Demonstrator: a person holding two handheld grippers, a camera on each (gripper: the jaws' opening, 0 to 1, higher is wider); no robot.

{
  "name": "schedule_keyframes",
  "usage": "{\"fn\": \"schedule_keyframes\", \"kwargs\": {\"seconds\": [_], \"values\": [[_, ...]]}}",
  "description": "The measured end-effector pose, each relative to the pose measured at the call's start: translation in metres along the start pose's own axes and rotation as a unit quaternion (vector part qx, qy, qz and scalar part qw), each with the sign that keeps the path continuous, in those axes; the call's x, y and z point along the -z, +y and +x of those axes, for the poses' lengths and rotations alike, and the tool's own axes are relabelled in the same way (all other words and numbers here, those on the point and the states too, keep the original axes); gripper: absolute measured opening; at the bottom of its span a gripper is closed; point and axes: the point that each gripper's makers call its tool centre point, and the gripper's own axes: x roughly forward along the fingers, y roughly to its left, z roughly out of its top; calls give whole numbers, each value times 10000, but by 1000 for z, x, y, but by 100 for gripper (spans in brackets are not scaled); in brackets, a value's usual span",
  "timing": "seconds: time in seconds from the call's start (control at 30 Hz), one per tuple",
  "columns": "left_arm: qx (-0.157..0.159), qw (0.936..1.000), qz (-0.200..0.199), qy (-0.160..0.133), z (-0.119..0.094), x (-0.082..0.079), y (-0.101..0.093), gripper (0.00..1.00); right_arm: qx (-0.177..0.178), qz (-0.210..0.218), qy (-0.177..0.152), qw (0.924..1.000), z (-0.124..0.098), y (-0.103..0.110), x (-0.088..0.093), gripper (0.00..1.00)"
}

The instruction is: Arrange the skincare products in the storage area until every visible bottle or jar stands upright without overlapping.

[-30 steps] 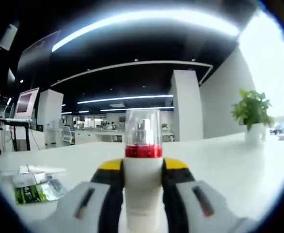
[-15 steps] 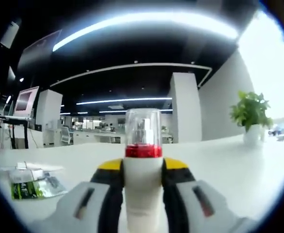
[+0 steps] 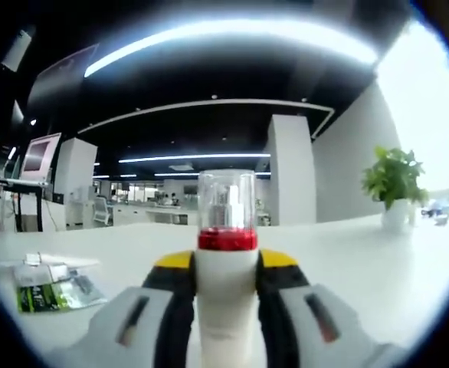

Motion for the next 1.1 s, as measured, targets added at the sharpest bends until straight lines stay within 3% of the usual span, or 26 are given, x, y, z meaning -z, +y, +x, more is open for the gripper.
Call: {"fn": "schedule_keyframes", "kwargs": {"seconds": [1.1], "values": [[-54,9999,-68,-120,-7,1,4,89,-96,-188,280,9994,4,1,4,35]]}}
